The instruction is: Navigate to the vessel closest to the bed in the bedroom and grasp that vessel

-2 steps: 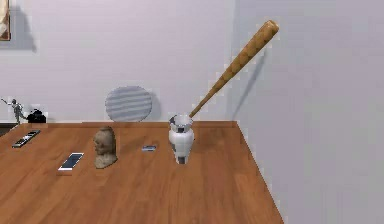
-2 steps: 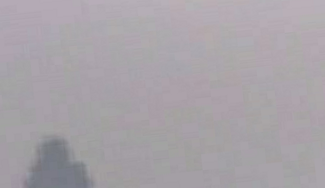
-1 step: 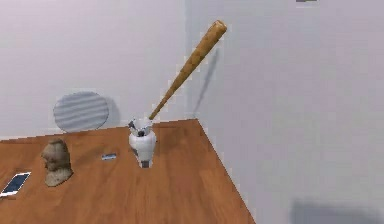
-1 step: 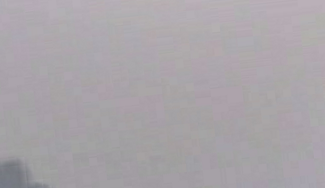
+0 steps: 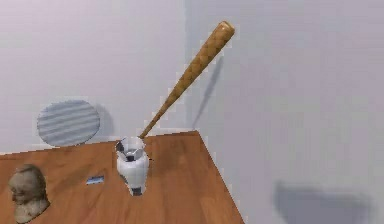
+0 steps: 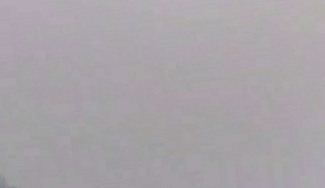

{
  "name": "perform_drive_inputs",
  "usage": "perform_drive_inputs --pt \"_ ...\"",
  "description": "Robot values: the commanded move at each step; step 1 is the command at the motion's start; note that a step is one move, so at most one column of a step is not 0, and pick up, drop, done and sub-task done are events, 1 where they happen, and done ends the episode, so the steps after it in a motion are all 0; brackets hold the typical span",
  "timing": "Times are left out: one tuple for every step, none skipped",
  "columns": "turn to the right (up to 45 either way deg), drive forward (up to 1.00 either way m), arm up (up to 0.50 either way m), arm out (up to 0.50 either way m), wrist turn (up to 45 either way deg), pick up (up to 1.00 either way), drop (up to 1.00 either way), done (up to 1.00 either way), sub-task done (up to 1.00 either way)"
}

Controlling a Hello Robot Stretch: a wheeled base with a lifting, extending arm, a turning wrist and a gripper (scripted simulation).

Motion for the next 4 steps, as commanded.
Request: perform_drive_inputs --pt "-45.0 0.0 0.0 0.0 0.0 0.0 0.0 0.0 0.0" --pt "-45.0 0.0 0.0 0.0 0.0 0.0 0.0 0.0 0.0" --pt "-18.0 0.0 0.0 0.0 0.0 0.0 0.0 0.0 0.0" --pt "0.0 0.0 0.5 0.0 0.0 0.0 0.0 0.0 0.0"
